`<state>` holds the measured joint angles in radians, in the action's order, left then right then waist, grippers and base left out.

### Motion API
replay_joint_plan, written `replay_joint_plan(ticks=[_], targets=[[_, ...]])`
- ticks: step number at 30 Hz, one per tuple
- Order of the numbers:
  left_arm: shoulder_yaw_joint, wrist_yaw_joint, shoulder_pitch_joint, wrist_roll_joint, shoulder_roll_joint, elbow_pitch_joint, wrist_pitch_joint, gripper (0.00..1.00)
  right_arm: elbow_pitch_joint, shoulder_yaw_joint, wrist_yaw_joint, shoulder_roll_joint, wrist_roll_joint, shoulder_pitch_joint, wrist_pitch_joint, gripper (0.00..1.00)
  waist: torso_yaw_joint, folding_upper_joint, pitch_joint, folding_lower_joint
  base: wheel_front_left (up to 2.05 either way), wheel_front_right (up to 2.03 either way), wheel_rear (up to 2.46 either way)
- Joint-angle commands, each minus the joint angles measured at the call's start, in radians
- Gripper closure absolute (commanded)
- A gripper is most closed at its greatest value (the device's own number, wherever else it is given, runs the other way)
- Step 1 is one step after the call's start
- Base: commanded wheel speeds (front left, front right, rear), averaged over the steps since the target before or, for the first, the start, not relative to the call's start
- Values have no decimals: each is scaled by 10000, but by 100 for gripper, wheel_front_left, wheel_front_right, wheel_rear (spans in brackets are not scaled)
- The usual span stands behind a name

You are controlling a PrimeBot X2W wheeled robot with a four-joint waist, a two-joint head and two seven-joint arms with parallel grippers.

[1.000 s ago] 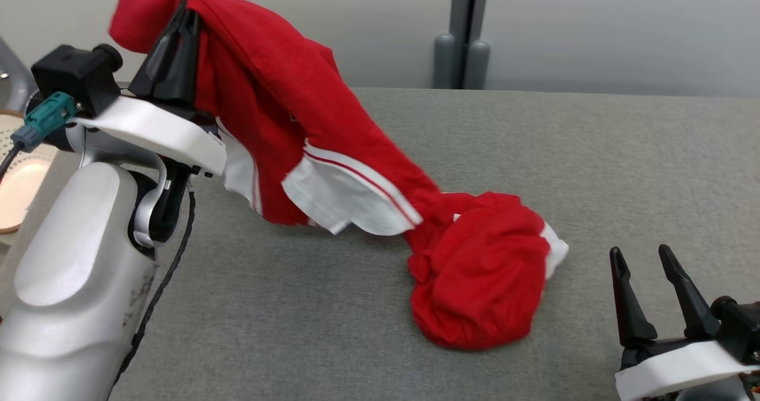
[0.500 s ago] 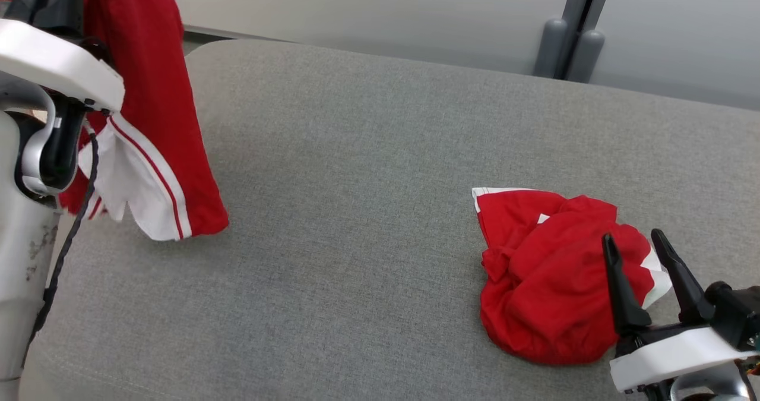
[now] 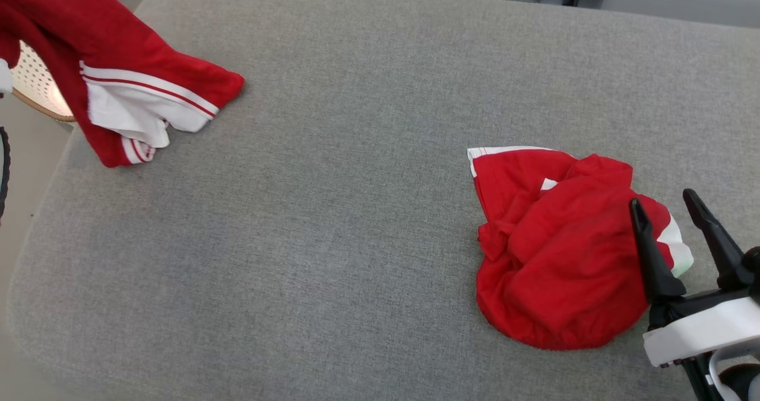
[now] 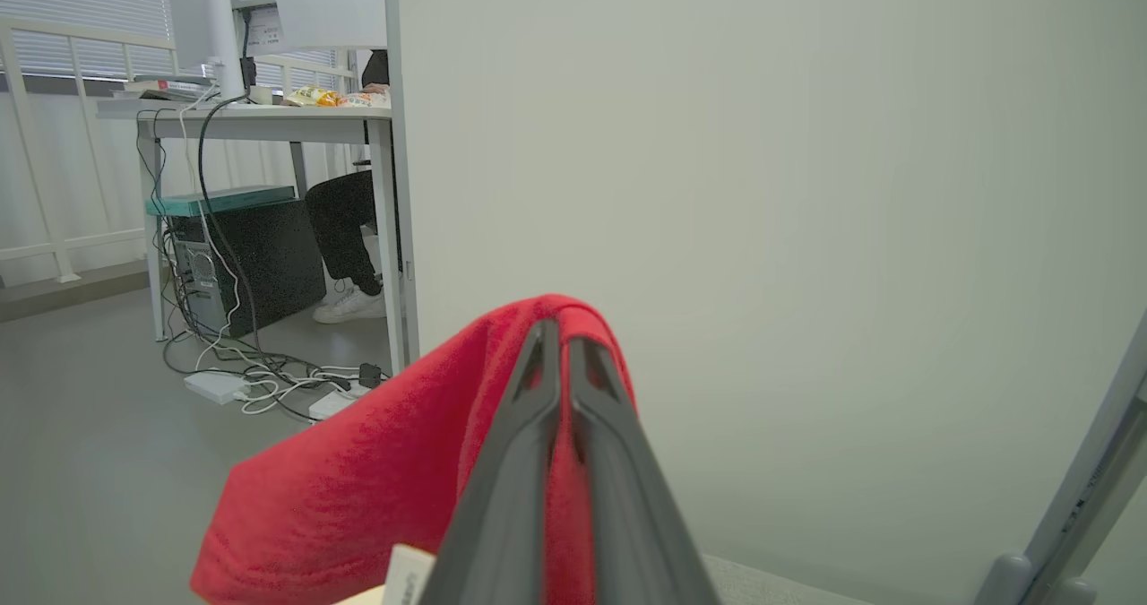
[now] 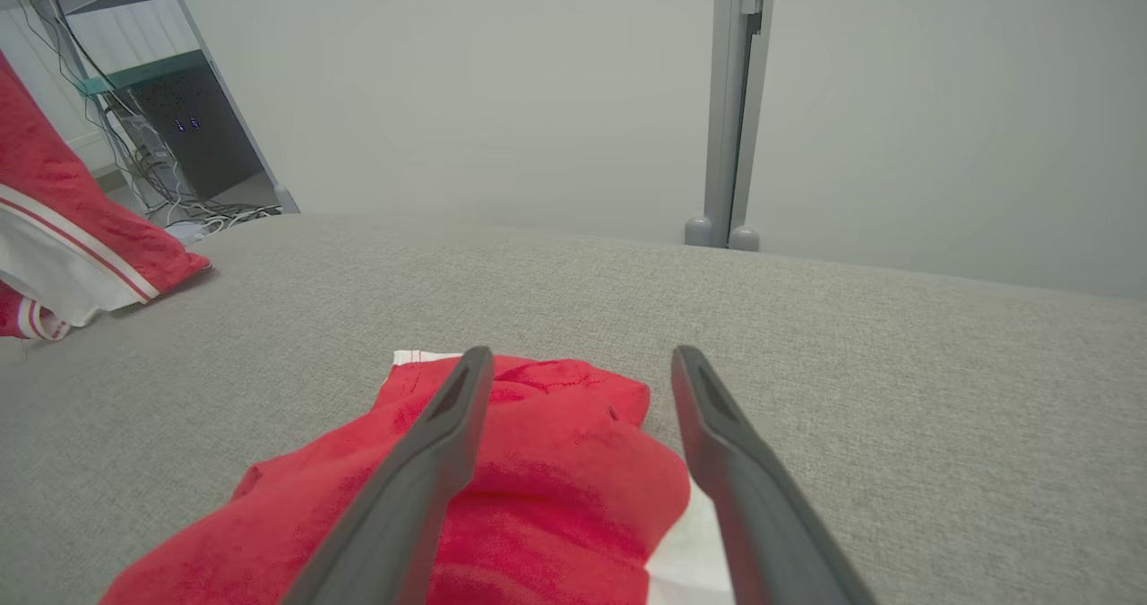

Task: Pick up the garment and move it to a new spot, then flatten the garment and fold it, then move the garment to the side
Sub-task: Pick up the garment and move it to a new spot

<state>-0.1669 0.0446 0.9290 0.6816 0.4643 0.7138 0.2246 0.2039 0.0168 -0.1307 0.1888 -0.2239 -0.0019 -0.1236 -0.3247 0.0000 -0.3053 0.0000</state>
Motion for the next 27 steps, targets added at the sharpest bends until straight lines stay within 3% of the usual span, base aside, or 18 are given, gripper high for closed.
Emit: replay_joint_plan(ticks=[1, 16, 17, 18, 19, 21, 27], targets=[[109, 81, 236, 89, 16, 145, 116, 100, 137, -2, 1, 112, 5, -202, -95, 0, 139, 0, -347, 0, 0, 0, 0], [662, 790, -1062, 1535, -1458, 4048, 334, 100, 816, 43, 0, 307, 37, -827, -396, 0, 966, 0, -1418, 0, 0, 0, 0], [645, 811, -1154, 1541, -1453, 4130, 359, 67, 824, 34, 0, 269, 45, -863, -377, 0, 993, 0, -1441, 0, 0, 0, 0], [680, 832, -1256, 1578, -1495, 4190, 369, 23, 797, 18, 0, 248, 57, -879, -337, 0, 1004, 0, -1426, 0, 0, 0, 0], [616, 844, -1379, 1409, -1474, 4182, 397, 0, 766, -2, 0, 227, 77, -869, -306, 0, 1003, 0, -1391, 0, 0, 0, 0], [814, 823, -1624, 1149, -1370, 3762, 410, 0, 661, -13, 1, 155, 61, -874, -221, 0, 991, 0, -1278, 0, 0, 0, 0], [1991, 65, -3391, -522, -1573, 1387, 411, 0, 232, 111, 1, -32, 5, -793, 100, 0, 948, 0, -586, 0, 0, 0, 0]])
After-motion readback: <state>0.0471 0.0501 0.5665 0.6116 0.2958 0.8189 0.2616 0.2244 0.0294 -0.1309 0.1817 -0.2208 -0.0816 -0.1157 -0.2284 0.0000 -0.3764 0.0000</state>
